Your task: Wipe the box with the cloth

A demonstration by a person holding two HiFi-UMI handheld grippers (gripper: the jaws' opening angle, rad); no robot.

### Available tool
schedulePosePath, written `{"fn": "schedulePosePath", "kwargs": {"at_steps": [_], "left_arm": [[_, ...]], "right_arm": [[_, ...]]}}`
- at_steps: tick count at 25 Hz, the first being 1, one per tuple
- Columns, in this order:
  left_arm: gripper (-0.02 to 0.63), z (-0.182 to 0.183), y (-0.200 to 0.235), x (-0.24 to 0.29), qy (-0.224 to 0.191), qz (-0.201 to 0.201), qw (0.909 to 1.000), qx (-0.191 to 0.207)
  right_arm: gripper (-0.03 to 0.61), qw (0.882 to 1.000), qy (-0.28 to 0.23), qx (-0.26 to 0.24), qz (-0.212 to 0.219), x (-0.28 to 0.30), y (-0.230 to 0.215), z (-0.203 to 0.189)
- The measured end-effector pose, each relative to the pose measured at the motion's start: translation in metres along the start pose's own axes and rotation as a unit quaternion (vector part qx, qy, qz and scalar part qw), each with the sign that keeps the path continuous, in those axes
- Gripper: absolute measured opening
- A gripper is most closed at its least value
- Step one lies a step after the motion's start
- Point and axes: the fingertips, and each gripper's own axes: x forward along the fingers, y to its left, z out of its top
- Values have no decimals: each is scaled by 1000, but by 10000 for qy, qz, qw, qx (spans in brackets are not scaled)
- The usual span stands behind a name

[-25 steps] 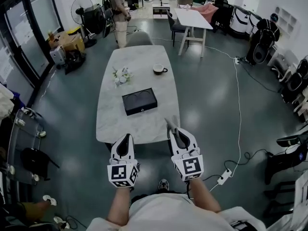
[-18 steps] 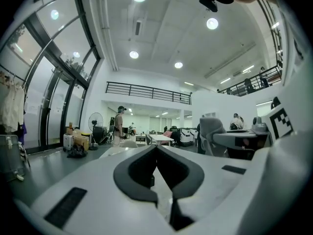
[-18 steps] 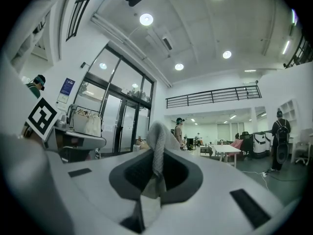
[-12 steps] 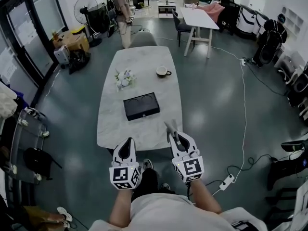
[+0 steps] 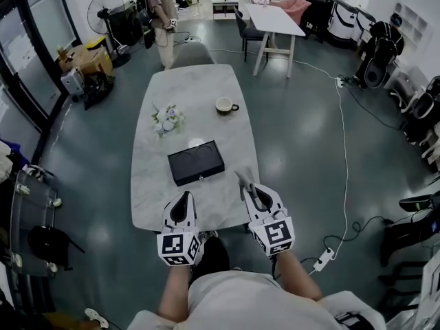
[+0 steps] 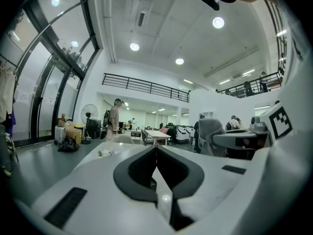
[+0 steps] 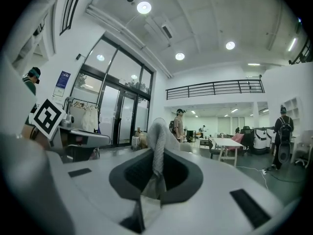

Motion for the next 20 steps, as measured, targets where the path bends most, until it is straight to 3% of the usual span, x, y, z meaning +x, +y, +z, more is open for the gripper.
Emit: {"fn": "schedulePosePath", "kwargs": {"at_steps": [13,20], "left_arm": [[23,-2,90,123,327,-306,9986,-266],[23,-52,122,170,779,-553,9940,-528]], "right_arm": [[44,9981,518,-263,228,150,-21,9],[44,9916,1245,-305,162,208,-29,-35]]}}
